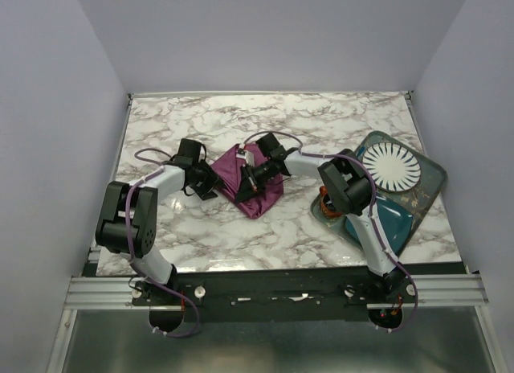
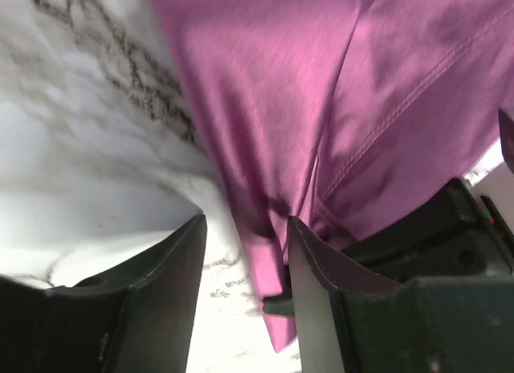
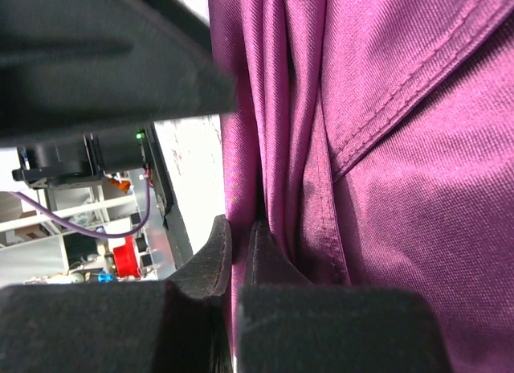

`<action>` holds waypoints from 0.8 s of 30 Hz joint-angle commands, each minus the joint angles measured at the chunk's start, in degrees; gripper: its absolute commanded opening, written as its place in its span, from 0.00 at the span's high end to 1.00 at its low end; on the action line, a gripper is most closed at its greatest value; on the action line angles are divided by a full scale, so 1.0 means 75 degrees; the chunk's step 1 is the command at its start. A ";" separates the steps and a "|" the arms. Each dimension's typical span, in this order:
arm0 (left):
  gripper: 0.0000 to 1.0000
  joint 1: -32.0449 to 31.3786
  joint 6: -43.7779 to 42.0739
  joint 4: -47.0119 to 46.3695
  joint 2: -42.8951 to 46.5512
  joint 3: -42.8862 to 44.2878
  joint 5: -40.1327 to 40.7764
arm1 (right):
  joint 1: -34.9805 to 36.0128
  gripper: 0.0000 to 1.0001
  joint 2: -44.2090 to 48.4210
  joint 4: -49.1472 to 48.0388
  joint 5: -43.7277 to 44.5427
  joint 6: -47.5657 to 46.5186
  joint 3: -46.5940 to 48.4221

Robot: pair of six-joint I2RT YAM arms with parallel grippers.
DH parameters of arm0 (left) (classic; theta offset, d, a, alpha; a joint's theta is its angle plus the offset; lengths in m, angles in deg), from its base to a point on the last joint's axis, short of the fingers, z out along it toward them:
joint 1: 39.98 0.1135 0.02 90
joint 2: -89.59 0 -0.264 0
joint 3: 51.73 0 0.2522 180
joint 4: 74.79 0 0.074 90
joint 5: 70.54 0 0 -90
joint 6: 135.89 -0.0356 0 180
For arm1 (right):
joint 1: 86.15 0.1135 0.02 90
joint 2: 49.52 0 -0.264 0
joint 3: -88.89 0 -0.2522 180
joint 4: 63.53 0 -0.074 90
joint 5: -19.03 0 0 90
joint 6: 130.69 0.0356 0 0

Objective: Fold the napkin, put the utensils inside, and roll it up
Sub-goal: Roll the napkin with the utensil

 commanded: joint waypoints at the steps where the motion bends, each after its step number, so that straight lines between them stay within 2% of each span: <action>1: 0.49 -0.0217 -0.0253 0.0384 -0.0389 0.0379 0.1012 | -0.0060 1.00 -0.0367 0.0005 -0.0159 -0.0020 -0.0206; 4: 0.53 -0.0393 -0.0534 0.0337 -0.0483 0.0520 0.1315 | -0.0059 1.00 -0.0355 0.0005 -0.0323 -0.0149 -0.0182; 7: 0.68 -0.0440 -0.0698 0.0290 -0.0565 0.0555 0.1328 | -0.0059 1.00 -0.0343 0.0005 -0.0382 -0.0278 -0.0241; 8: 0.79 -0.0452 -0.0826 0.0336 -0.0565 0.0637 0.1456 | -0.0048 0.99 -0.0332 0.0017 -0.0382 -0.0313 -0.0264; 11: 1.00 -0.0545 -0.0956 0.0733 -0.0495 0.0847 0.1667 | -0.0059 0.99 -0.0121 0.0284 0.0015 -0.0547 -0.0370; 14: 1.00 -0.0592 -0.0887 0.1027 -0.0483 0.0930 0.1668 | -0.0036 0.99 0.0148 0.0881 0.0519 -0.0875 -0.0264; 18: 1.00 -0.0791 -0.0582 0.1402 -0.0519 0.1024 0.1668 | 0.0069 0.87 0.0722 0.1293 0.1210 -0.1005 -0.0311; 23: 1.00 -0.0944 -0.0312 0.1790 -0.0565 0.1071 0.1926 | 0.0385 0.72 0.1297 0.2160 0.2908 -0.1356 -0.0089; 24: 1.00 -0.0956 -0.0289 0.1813 -0.0577 0.1094 0.1914 | 0.0444 0.65 0.1460 0.2208 0.3061 -0.1380 -0.0088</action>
